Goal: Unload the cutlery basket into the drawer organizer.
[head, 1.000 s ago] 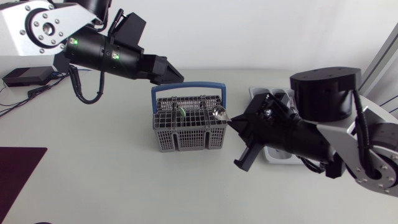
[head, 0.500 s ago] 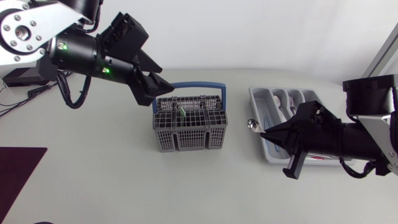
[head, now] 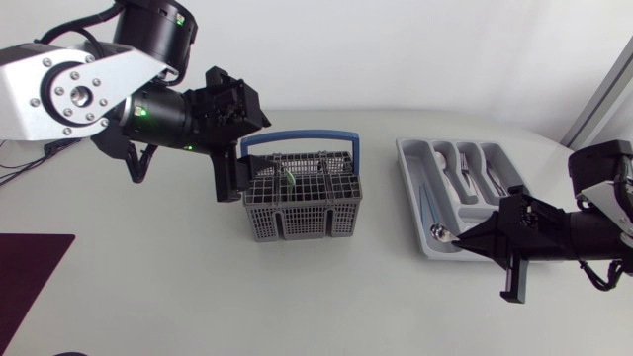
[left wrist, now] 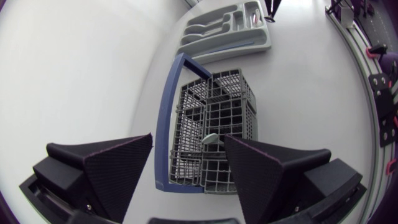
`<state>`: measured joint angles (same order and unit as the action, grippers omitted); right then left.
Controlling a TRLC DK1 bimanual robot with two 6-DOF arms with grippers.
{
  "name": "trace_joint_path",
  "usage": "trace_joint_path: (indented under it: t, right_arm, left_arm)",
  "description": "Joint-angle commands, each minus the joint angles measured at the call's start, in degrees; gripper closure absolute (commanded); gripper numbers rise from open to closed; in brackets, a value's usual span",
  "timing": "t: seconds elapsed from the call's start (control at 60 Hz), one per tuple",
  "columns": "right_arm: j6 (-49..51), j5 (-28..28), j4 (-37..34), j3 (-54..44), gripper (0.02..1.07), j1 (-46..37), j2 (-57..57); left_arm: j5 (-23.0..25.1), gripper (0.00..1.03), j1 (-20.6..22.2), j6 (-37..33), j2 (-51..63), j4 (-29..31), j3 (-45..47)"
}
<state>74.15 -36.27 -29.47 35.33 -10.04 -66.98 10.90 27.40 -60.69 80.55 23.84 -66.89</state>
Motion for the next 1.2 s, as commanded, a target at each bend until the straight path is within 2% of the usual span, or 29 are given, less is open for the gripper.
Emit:
trace_joint_path:
  t: [0.0, 0.25, 0.467, 0.867, 1.033, 1.183]
  right_arm:
    - [8.99, -1.17, -1.99, 3.52, 1.01, -4.28, -4.91]
    - [23.5, -1.26, -8.93, 11.78, 1.01, -13.51, -16.43]
    - [29.56, 1.82, -9.64, 16.0, 1.01, -17.29, -24.34]
    - [31.76, 8.5, 1.52, 16.26, 1.0, -18.52, -31.63]
    - [31.06, 8.67, 5.22, 14.77, 0.6, -18.96, -31.11]
    - [30.97, 8.94, 6.45, 12.31, 0.4, -18.96, -28.73]
  left_arm:
    - [-0.44, 0.12, 0.46, -5.94, 2.15, -0.72, 1.24]
    - [-0.44, 0.12, 0.82, -12.0, 6.55, 0.86, -2.45]
    - [-0.52, 0.12, 1.61, -16.39, 9.8, 3.76, -5.27]
    - [-3.16, 0.12, 2.22, -24.3, 15.51, 7.45, -10.71]
    - [-4.04, 0.13, 2.31, -27.03, 17.27, 7.63, -11.94]
    - [-5.09, 0.16, 2.57, -29.31, 18.85, 8.86, -13.09]
